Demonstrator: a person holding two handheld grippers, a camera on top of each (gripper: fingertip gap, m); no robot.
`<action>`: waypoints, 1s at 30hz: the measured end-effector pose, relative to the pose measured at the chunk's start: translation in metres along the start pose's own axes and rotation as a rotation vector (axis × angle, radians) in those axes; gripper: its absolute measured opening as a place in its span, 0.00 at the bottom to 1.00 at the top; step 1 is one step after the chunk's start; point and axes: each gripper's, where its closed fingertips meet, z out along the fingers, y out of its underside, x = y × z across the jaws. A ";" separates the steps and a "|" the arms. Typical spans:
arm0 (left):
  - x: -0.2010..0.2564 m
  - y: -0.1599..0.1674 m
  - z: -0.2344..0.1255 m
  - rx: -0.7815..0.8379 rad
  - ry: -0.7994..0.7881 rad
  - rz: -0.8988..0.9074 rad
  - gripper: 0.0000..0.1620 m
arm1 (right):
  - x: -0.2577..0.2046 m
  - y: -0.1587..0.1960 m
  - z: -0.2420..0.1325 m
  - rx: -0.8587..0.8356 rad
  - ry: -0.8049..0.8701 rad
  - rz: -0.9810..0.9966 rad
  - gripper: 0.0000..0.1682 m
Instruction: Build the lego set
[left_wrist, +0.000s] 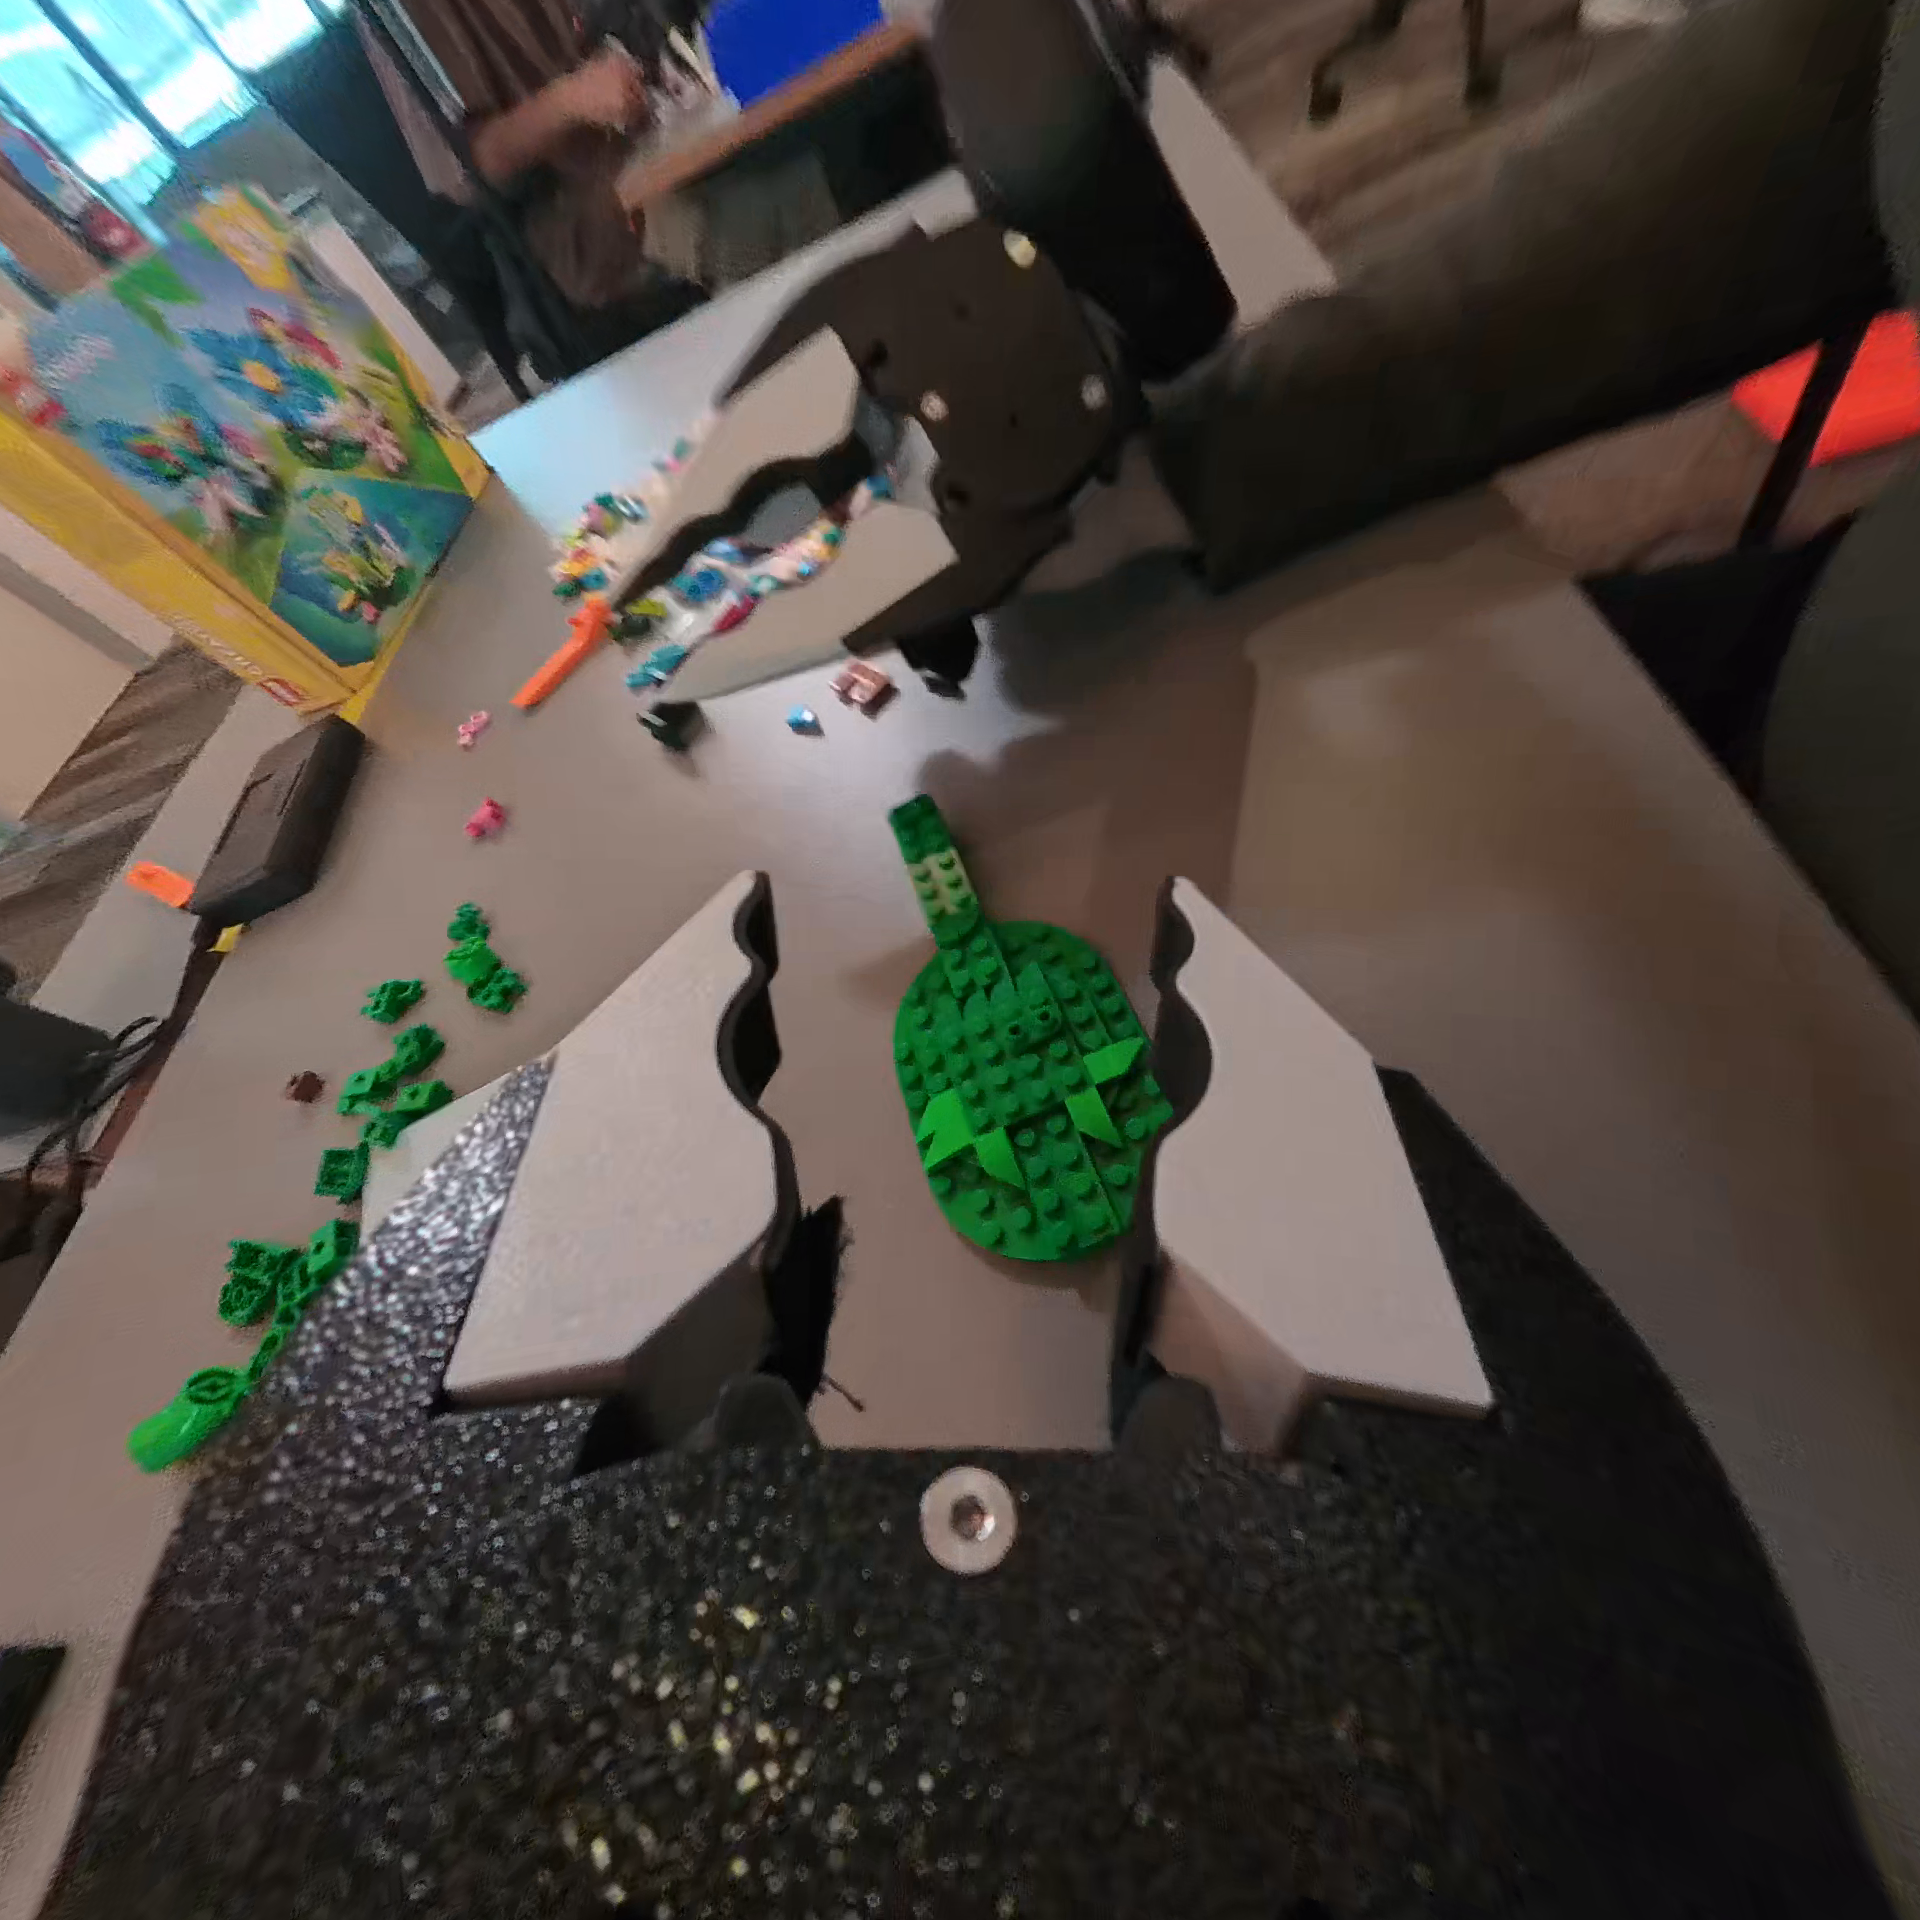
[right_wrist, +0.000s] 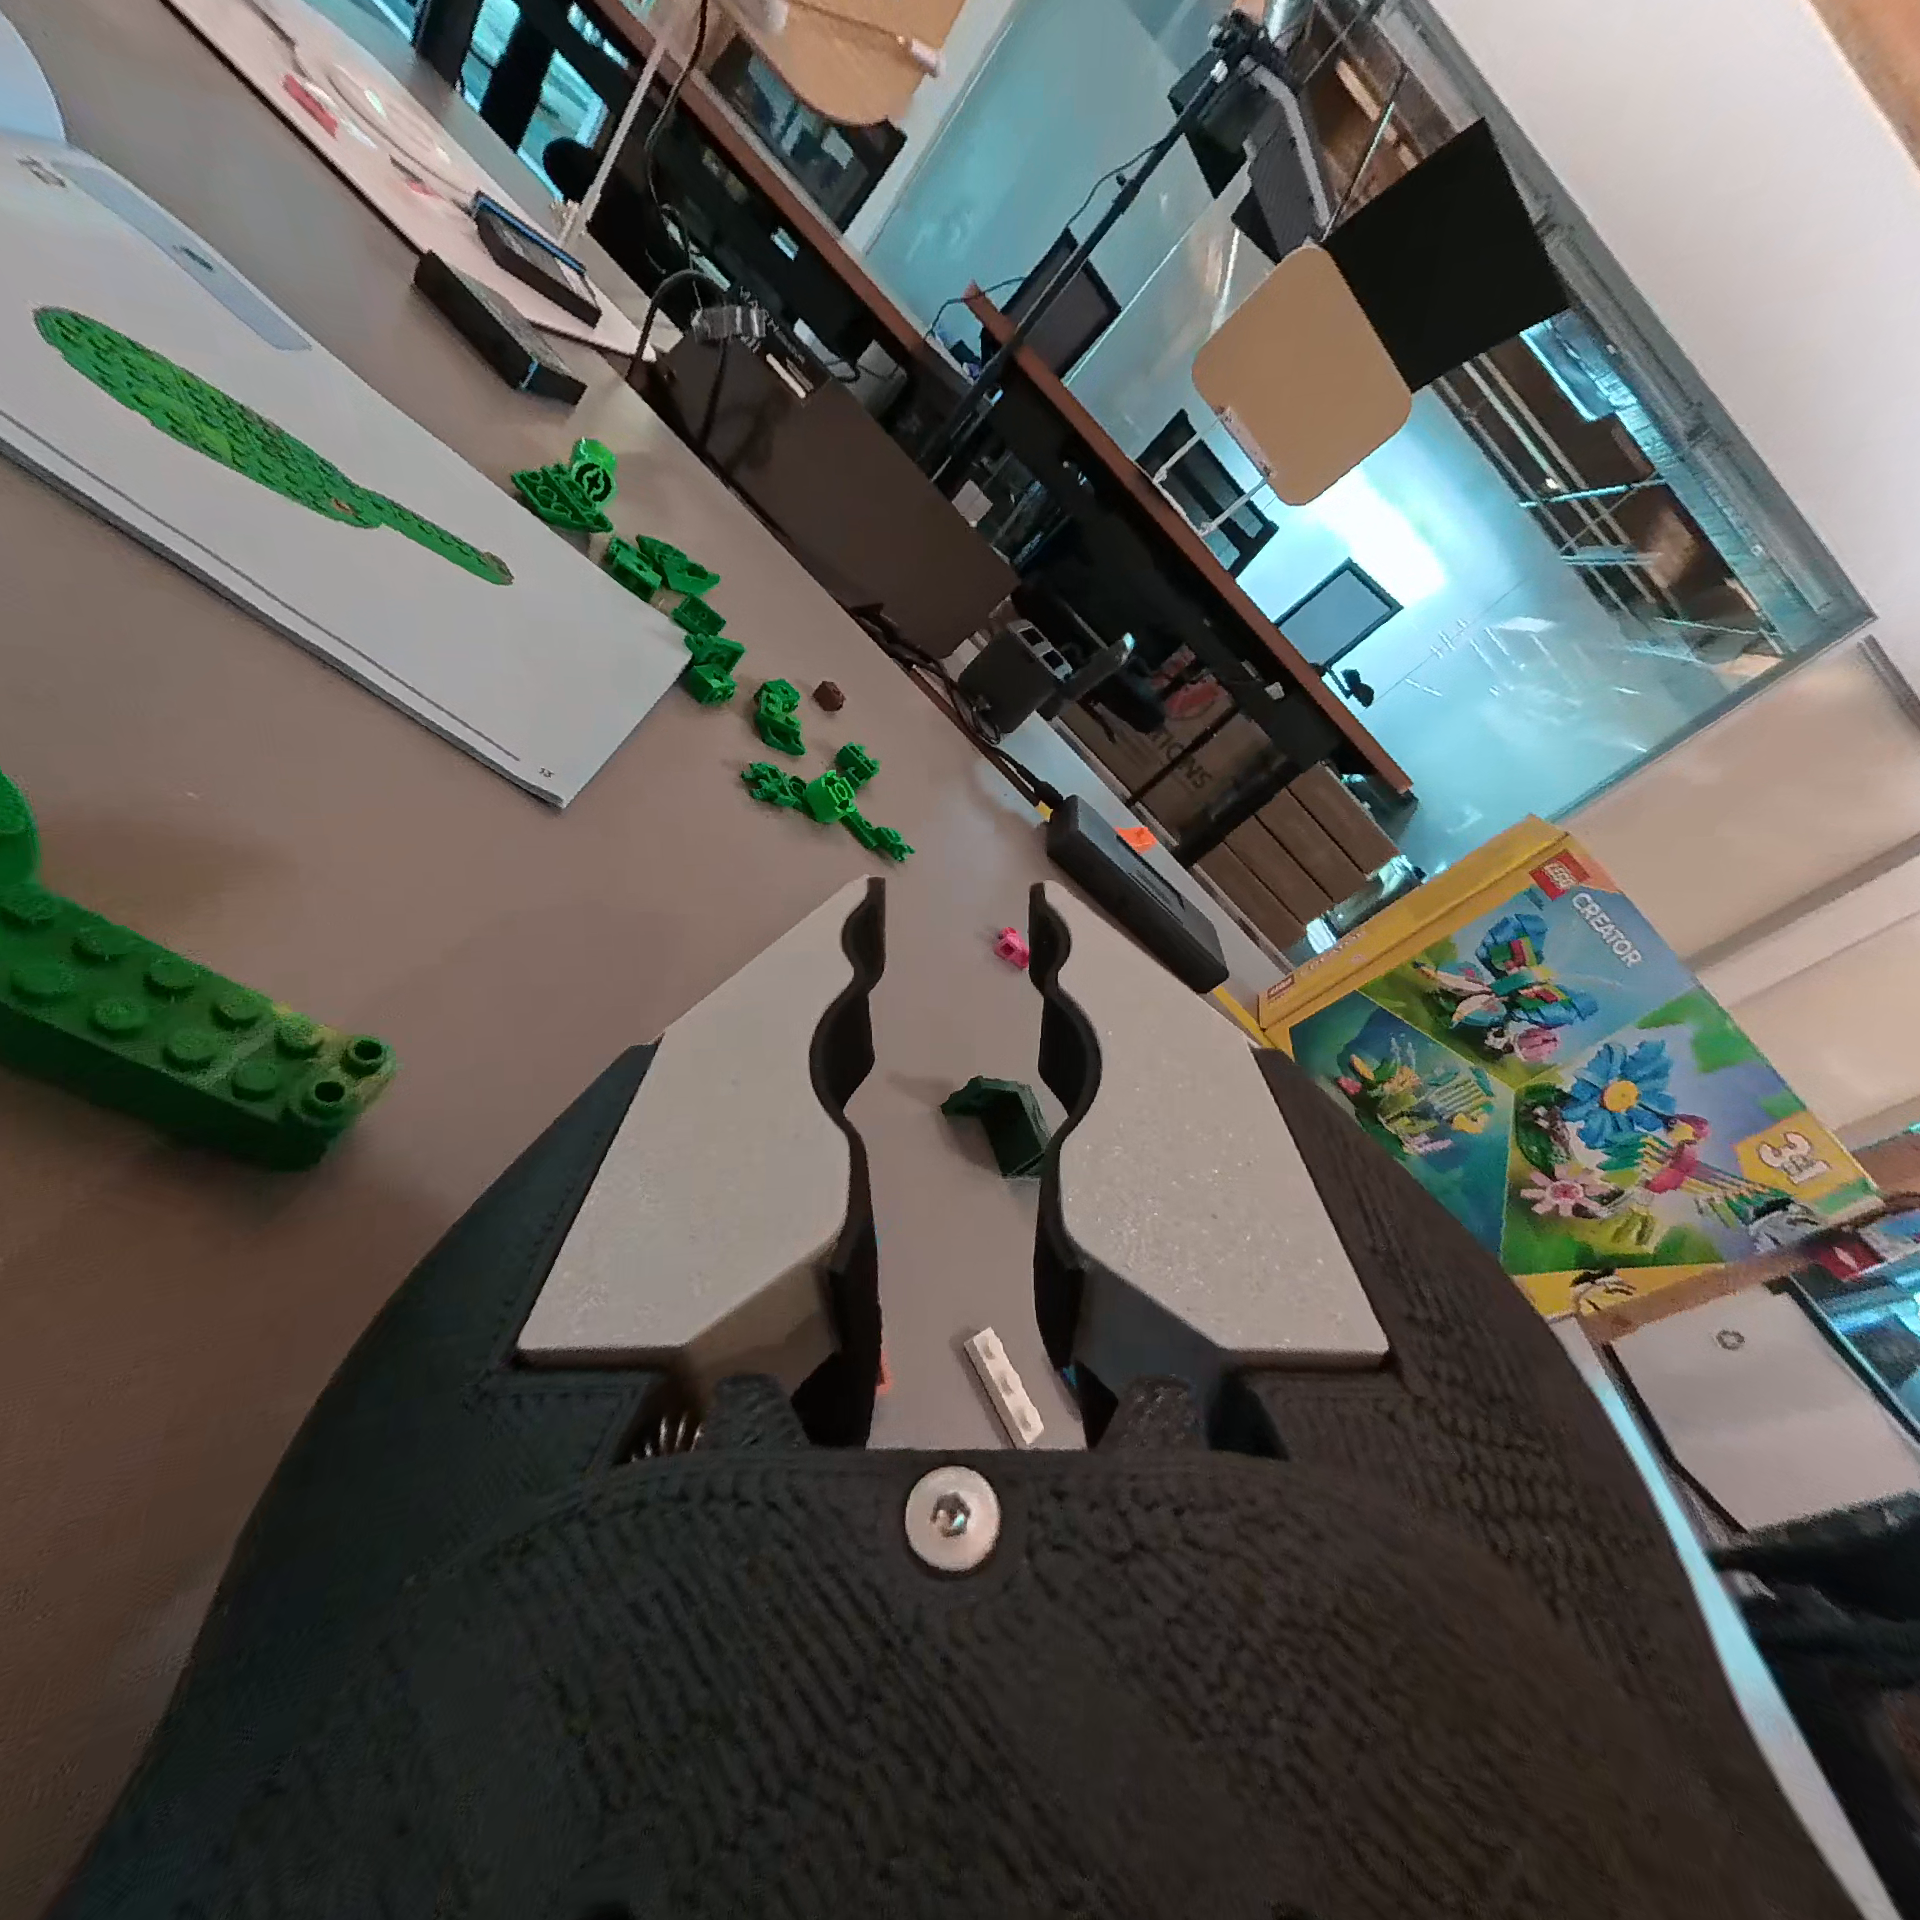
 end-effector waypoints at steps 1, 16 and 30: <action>-0.008 -0.005 -0.007 0.037 -0.028 -0.030 0.44 | 0.000 -0.001 -0.001 0.014 -0.001 0.006 0.14; -0.106 0.006 -0.073 0.179 -0.812 0.094 0.34 | 0.012 -0.007 -0.010 0.086 0.062 0.003 0.03; -0.126 0.111 -0.094 -0.419 -0.725 -0.298 0.00 | 0.015 -0.009 -0.011 0.099 0.081 0.003 0.02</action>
